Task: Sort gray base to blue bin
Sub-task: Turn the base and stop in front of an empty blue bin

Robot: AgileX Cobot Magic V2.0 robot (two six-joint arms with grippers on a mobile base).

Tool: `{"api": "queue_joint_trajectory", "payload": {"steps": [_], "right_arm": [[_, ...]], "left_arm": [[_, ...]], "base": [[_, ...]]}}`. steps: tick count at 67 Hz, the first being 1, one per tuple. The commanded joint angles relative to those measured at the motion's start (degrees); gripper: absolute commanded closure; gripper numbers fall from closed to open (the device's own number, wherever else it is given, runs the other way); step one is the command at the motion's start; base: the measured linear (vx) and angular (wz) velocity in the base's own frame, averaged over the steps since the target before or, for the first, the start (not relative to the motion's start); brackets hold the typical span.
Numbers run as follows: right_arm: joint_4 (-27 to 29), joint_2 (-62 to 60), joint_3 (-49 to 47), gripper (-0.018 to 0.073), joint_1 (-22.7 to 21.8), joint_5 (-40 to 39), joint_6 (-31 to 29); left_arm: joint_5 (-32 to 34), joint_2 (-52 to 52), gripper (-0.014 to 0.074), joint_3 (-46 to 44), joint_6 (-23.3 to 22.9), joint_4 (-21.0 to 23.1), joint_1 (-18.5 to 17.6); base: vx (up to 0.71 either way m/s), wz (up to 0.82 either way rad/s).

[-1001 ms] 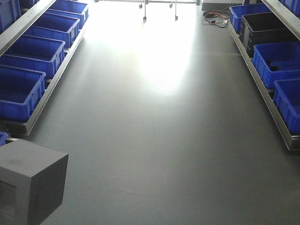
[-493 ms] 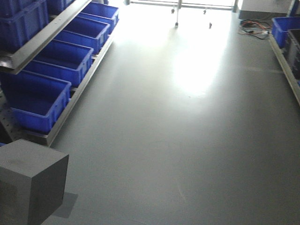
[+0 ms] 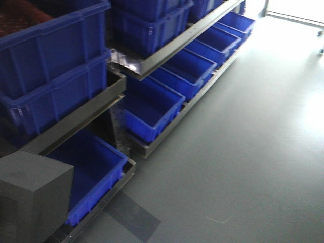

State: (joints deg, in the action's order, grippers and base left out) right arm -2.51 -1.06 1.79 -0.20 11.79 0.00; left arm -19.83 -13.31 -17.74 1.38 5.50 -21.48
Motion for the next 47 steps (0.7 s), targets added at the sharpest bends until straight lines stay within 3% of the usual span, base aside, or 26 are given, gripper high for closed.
{"api": "queue_joint_trajectory", "payload": {"steps": [1, 47], "right_arm": [[-0.49, -0.42, 0.32, 0.0564, -0.09, -4.49, -0.69], [-0.49, -0.42, 0.32, 0.0564, -0.09, -4.56, -0.69]], "left_arm": [[5.91, -0.48, 0.0603, -1.82, -0.5, 0.66, -0.48], [5.91, -0.48, 0.0603, -1.82, -0.5, 0.66, -0.48]], "base": [[0.27, 0.97], [0.21, 0.83]]}}
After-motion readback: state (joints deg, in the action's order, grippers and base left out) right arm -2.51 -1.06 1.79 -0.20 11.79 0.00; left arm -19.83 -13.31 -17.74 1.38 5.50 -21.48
